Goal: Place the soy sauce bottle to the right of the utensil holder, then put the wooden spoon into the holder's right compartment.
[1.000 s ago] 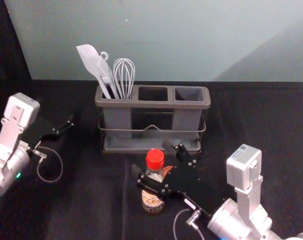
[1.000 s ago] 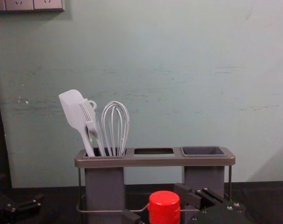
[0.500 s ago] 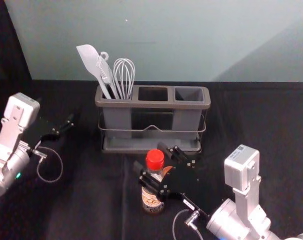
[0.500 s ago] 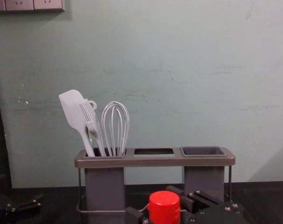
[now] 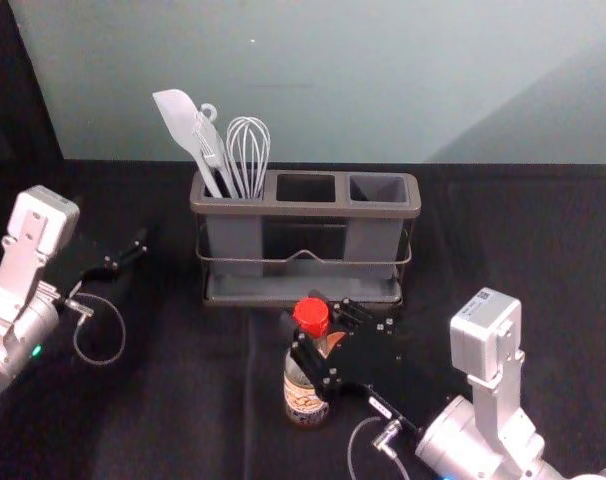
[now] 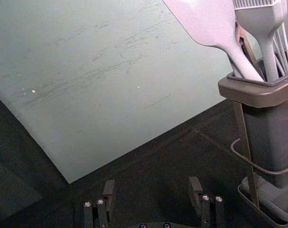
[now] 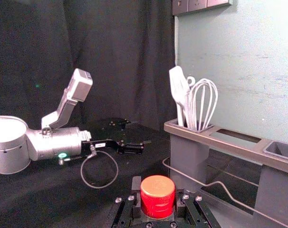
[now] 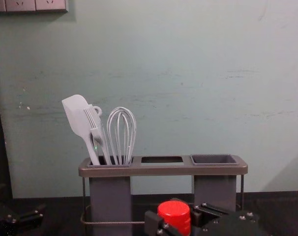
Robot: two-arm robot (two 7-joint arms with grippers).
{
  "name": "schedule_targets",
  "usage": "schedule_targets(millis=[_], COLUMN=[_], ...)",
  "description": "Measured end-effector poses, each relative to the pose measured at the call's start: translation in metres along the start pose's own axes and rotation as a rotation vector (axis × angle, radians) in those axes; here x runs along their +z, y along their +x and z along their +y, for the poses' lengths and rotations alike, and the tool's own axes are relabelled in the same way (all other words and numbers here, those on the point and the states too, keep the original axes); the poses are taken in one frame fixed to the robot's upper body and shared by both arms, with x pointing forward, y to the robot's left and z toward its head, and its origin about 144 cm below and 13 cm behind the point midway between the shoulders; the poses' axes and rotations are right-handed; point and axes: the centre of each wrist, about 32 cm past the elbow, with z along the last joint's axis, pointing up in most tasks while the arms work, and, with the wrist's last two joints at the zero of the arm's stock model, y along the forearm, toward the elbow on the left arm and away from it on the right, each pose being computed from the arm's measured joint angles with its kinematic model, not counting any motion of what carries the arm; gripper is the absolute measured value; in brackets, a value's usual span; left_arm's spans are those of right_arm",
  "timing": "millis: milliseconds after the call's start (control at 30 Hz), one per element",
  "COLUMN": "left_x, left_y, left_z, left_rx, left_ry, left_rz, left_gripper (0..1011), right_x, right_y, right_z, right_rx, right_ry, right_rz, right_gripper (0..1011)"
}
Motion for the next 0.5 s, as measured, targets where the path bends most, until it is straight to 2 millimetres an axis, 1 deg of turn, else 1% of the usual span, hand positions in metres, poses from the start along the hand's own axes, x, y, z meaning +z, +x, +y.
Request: schedule_targets(millis=[233, 400, 500], left_x=[0.0, 0.0, 0.0], left_y=[0.0, 0.0, 0.0], left_z=[0.0, 0.0, 0.0], left_rx=[0.0, 0.0, 0.0], left_ry=[0.0, 0.0, 0.0], left_rz=[0.0, 0.0, 0.0], left_gripper=[1000, 1000, 1000], right_x=[0.01, 0.02, 0.025], right_y=[0.005, 0.013, 0.021], right_z=[-0.006, -0.014, -0.022], right_rx=[-0.01, -0.029, -0.056], right_ry=[0.023, 0.043, 0.05], right_rz=[-0.007, -0.017, -0.025], right_gripper=[381, 381, 381])
